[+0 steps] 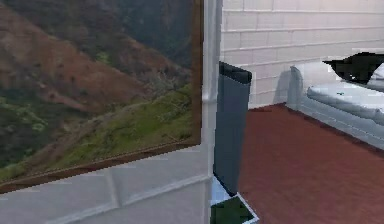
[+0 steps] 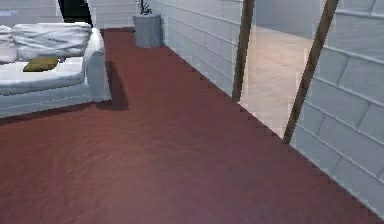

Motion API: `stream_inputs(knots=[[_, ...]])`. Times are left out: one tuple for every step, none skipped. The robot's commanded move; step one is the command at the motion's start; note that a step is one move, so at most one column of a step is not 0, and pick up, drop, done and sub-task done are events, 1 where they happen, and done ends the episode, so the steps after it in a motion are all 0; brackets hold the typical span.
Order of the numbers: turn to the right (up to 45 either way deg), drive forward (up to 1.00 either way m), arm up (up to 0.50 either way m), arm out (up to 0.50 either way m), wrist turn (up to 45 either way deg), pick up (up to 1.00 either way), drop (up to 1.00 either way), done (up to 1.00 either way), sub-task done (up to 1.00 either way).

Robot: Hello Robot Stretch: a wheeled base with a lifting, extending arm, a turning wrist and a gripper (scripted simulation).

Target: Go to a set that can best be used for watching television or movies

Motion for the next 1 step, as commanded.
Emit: stream_inputs(knots=[[0.0, 0.0, 0.0, 0.0, 0.0, 0.0, 0.0, 1.0, 0.0]])
